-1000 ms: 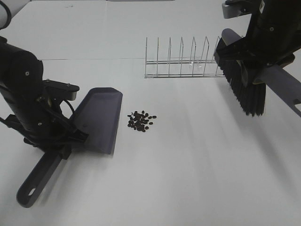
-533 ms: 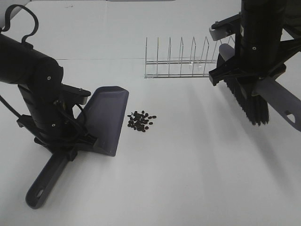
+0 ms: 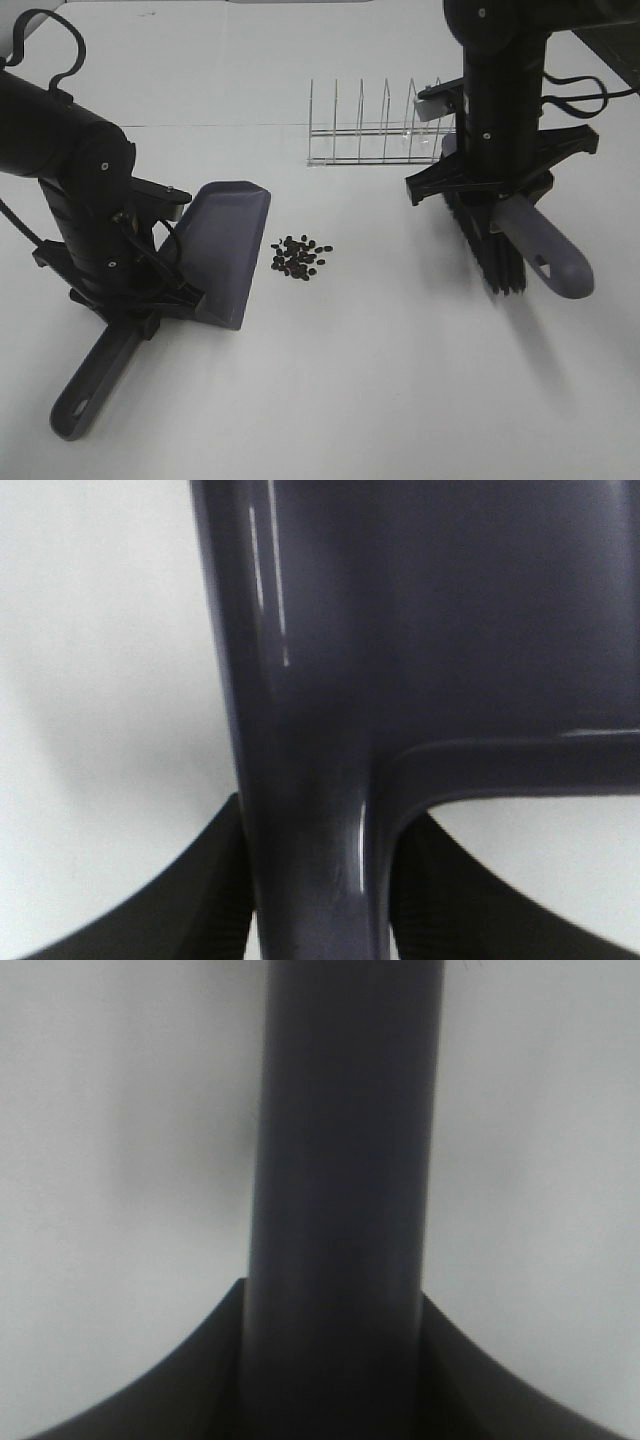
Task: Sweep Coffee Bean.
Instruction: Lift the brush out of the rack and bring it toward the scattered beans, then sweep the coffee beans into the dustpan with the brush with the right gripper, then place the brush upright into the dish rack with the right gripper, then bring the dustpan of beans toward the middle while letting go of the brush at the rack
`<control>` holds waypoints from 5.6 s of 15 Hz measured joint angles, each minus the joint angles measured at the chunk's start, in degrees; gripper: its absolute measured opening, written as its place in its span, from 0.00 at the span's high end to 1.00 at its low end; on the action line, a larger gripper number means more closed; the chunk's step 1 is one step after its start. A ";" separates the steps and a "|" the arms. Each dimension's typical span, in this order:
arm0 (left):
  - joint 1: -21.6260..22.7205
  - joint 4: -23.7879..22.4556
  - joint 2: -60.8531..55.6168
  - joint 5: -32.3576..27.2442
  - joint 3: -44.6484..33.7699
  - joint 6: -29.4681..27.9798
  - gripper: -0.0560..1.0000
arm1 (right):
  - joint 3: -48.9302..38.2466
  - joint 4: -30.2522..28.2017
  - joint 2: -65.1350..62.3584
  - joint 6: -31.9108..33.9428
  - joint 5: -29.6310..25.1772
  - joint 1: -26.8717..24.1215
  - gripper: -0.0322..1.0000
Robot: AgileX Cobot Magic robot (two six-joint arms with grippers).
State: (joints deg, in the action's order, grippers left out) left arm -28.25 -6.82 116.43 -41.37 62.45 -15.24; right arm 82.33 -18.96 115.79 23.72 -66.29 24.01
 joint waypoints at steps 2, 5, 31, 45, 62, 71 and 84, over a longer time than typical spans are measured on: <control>0.00 -0.23 0.00 0.11 0.00 -0.06 0.63 | 1.89 0.92 3.61 0.06 0.17 2.23 0.71; 0.00 -0.46 0.00 0.23 0.00 -0.11 0.64 | 6.88 4.76 8.71 0.80 0.40 6.25 0.71; 0.00 -1.26 0.00 0.63 0.00 -0.11 0.64 | 30.08 17.13 12.83 -9.40 -3.78 10.26 0.71; 0.00 -1.09 0.06 -0.11 0.06 -0.11 0.64 | 5.84 11.80 3.21 -14.15 -4.18 -10.71 0.71; 0.00 0.06 0.06 -2.23 0.11 -1.15 0.64 | 35.87 18.22 23.84 -20.28 -4.58 -15.99 0.71; 0.00 0.69 0.06 -2.86 0.11 -1.15 0.64 | 49.50 24.52 30.48 -20.34 -4.64 -19.02 0.71; 0.06 1.55 0.06 -3.15 0.11 -1.26 0.64 | 49.39 26.41 26.18 -20.05 -4.01 -19.19 0.29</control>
State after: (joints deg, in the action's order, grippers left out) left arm -28.19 -5.27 116.48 -44.52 62.57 -16.50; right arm 131.72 7.45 141.98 3.67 -70.30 4.81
